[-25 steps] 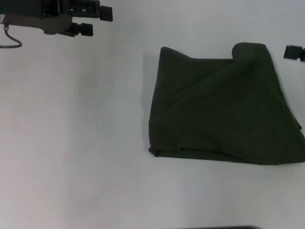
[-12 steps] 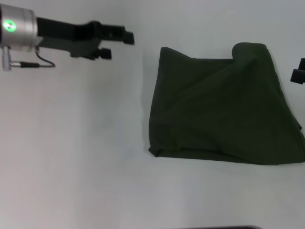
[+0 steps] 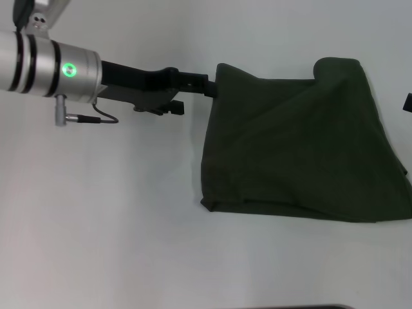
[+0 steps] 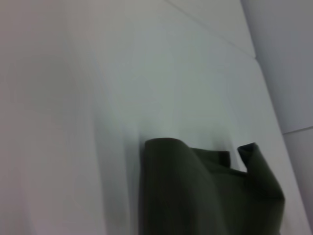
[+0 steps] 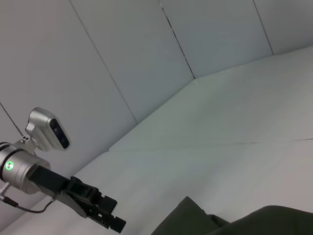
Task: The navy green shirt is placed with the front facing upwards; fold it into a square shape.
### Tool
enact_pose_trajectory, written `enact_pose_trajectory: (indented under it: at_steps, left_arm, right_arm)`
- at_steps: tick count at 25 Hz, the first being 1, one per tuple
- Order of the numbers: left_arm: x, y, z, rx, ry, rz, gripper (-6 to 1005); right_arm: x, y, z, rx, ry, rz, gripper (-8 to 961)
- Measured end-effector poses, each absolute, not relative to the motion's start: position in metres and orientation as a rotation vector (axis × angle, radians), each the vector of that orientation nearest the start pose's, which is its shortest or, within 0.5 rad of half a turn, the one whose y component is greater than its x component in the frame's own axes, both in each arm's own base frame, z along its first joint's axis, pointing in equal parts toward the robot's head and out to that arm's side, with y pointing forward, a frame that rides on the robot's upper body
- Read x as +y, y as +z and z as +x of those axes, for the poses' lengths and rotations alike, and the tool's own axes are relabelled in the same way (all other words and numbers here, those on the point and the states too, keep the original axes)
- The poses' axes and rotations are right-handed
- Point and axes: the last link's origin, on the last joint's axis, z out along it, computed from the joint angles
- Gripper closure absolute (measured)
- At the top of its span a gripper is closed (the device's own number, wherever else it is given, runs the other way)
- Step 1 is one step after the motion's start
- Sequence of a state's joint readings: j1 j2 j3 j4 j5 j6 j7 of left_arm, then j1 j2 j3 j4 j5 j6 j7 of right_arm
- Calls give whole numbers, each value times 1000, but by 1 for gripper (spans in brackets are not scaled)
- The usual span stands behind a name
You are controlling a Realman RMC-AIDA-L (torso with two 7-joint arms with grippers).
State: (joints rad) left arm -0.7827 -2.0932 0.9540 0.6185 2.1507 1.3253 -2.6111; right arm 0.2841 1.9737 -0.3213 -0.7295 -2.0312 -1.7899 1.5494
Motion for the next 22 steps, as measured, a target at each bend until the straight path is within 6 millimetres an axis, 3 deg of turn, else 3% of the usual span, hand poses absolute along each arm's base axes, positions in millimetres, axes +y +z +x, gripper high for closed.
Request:
enact_pose_trajectory:
  at_steps: [14, 22]
  left_arm:
    - [369, -87, -188, -1946, -200, -2436, 131]
    - [370, -97, -186, -1922, -170, -2426, 155]
  right_arm:
    - [248, 97, 353, 1030, 851, -2326, 188]
    - [244, 98, 355, 1040, 849, -2320, 187]
